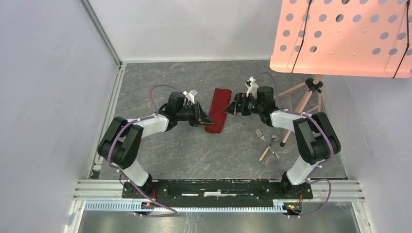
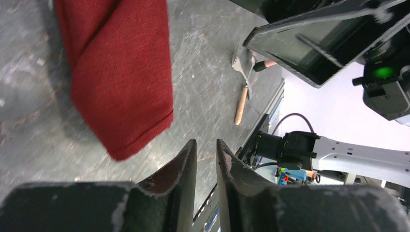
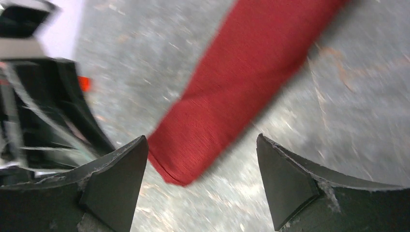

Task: Fold the napkin into a case and place the utensils inside
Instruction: Smooth out the smaller rectangle-folded napkin at the center of the board.

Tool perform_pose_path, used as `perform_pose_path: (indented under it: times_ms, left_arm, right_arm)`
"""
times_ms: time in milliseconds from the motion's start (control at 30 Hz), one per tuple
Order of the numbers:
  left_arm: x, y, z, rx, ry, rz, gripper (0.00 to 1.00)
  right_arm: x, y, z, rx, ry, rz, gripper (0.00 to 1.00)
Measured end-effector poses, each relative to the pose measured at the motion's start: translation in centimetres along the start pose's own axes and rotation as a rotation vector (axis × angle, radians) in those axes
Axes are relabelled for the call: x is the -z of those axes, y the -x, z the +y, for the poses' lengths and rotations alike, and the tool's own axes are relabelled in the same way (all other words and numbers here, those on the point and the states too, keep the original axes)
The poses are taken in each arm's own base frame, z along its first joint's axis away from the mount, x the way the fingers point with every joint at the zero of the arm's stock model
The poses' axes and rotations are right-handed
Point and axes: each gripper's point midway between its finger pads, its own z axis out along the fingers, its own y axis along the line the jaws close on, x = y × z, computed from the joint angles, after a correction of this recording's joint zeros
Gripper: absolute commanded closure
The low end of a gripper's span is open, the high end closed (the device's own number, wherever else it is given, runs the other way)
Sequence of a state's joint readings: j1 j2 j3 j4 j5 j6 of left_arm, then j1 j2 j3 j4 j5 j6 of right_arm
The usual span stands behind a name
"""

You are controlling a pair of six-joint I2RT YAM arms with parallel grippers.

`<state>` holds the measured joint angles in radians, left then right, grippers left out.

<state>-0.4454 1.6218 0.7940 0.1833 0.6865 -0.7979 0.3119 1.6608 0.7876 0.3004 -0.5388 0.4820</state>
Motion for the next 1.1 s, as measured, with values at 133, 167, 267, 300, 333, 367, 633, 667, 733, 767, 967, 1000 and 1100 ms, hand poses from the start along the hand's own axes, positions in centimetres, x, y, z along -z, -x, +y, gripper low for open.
perform_pose_path:
  times_ms: [133,167,267,300,333,367,633,667,733,767,967,1000,1100]
  left_arm:
    - [-1.5,0.6,0.3,0.004,-0.039,0.005,0.76]
    - [-1.8,0.5,0.7,0.010,-0.035,0.011,0.77]
    - [-2.9,-0.3,2.7,0.043,-0.007,0.038,0.77]
    - [-3.1,-0.5,3.3,0.056,0.004,0.047,0.77]
    - [-3.3,-0.7,3.8,0.064,0.013,0.054,0.78]
    - [-3.4,-1.0,4.3,0.071,0.027,0.063,0.78]
    - [-3.2,-1.8,6.7,0.026,0.120,0.108,0.76]
    - [-3.1,-1.8,6.7,0.018,0.123,0.108,0.75]
    - [-2.8,-1.8,6.5,0.006,0.133,0.109,0.71]
    - [-2.5,-1.8,6.3,0.005,0.134,0.107,0.69]
    - [-1.1,-0.5,2.9,-0.046,0.073,0.058,0.64]
    - [-0.9,-0.2,2.3,-0.053,0.061,0.048,0.64]
    - [-0.8,0.2,1.7,-0.063,0.045,0.036,0.65]
  right_arm:
    - [-2.0,3.1,2.8,-0.055,0.176,-0.062,0.13]
    - [-2.4,3.4,3.3,-0.066,0.210,-0.067,0.13]
    - [-3.9,3.6,4.7,-0.115,0.319,-0.069,0.15]
    - [-4.2,3.2,4.8,-0.137,0.342,-0.063,0.16]
    - [-4.5,2.7,4.8,-0.161,0.365,-0.058,0.16]
    - [-4.8,2.0,4.7,-0.186,0.379,-0.048,0.17]
    - [-6.1,-1.9,2.8,-0.294,0.417,0.017,0.20]
    - [-6.2,-1.9,2.8,-0.291,0.417,0.023,0.20]
    - [-6.2,-1.7,2.9,-0.281,0.414,0.034,0.19]
    - [-6.2,-1.4,3.1,-0.276,0.410,0.039,0.19]
    - [-5.5,3.3,5.7,-0.172,0.446,-0.012,0.18]
    - [-5.6,4.2,6.1,-0.155,0.457,-0.026,0.18]
    - [-5.8,5.9,6.9,-0.132,0.484,-0.052,0.18]
